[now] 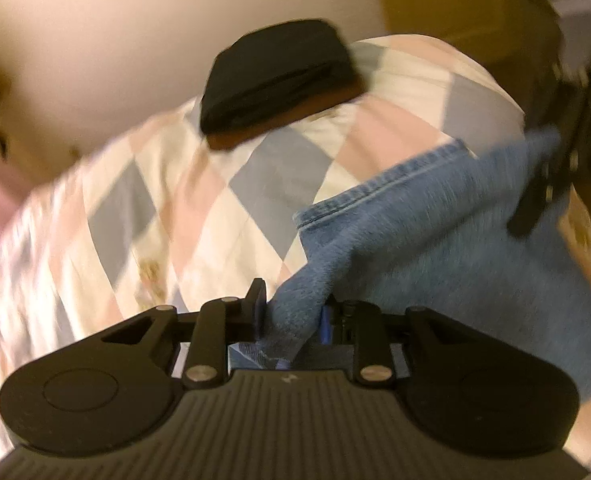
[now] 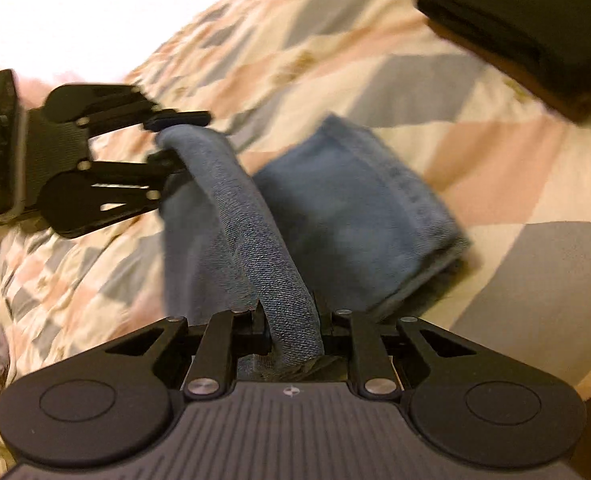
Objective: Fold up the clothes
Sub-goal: 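Lift the folded edge and fold it over the jeans with both grippers, then lay the fold down and open both grippers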
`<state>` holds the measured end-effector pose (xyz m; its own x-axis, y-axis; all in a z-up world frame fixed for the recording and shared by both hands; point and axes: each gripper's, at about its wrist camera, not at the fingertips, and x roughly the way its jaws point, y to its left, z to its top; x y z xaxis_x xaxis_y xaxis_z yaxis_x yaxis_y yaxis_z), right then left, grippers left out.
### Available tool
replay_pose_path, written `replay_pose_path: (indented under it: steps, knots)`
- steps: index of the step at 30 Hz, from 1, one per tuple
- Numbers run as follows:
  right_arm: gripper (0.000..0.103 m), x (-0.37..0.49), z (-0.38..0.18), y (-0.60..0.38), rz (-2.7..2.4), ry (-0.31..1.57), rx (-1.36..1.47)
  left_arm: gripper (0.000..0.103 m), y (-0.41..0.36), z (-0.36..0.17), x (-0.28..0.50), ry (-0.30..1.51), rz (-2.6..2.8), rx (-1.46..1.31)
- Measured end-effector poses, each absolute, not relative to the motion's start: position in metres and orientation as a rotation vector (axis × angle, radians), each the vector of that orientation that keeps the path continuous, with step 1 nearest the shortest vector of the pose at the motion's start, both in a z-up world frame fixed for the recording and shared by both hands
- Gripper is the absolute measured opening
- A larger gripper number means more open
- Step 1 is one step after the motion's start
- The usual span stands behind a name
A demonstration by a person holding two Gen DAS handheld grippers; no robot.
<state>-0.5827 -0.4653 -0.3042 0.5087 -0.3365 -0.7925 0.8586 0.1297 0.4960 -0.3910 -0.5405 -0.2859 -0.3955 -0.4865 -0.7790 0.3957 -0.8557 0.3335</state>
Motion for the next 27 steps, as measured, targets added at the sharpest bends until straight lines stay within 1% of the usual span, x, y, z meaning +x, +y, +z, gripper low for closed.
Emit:
replay_pose_path:
  steps: [2,3,6,8,10,12,13,15,18,21,25,27]
  knots:
    - [0.016,-0.589,-0.316,-0.470,-0.933,0.573,1.140,0.050,-0.547,-0.279,-0.385,-0.022,-2.231,1.246]
    - [0.016,-0.590,-0.321,-0.472,-0.931,0.578,1.146,0.052,-0.551,-0.275,-0.380,0.028,-2.221,1.212]
    - [0.017,-0.596,-0.333,-0.476,-0.940,0.580,1.170,0.050,-0.549,-0.269,-0.365,0.141,-2.179,1.153]
    - [0.020,-0.601,-0.338,-0.478,-0.935,0.552,1.195,0.043,-0.545,-0.266,-0.354,0.208,-2.149,1.121]
    - [0.032,-0.614,-0.338,-0.476,-0.915,0.498,1.234,0.041,-0.542,-0.264,-0.344,0.274,-2.116,1.088]
    - [0.036,-0.621,-0.339,-0.479,-0.918,0.433,1.285,0.040,-0.537,-0.264,-0.334,0.335,-2.086,1.062]
    - [0.024,-0.623,-0.340,-0.481,-0.922,0.408,1.300,0.038,-0.533,-0.269,-0.333,0.355,-2.075,1.064]
    - [0.019,-0.625,-0.330,-0.479,-0.933,0.392,1.265,0.034,-0.526,-0.281,-0.331,0.374,-2.047,1.074]
    - [0.016,-0.628,-0.312,-0.476,-0.956,0.364,1.213,0.031,-0.528,-0.295,-0.331,0.403,-2.005,1.076]
    - [0.016,-0.640,-0.302,-0.480,-0.977,0.335,1.203,0.031,-0.532,-0.302,-0.334,0.426,-1.984,1.057]
    - [0.016,-0.646,-0.312,-0.492,-0.995,0.368,1.219,0.031,-0.534,-0.302,-0.346,0.405,-1.988,1.038]
    - [0.015,-0.649,-0.312,-0.493,-1.010,0.341,1.204,0.031,-0.533,-0.299,-0.351,0.394,-2.006,1.020]
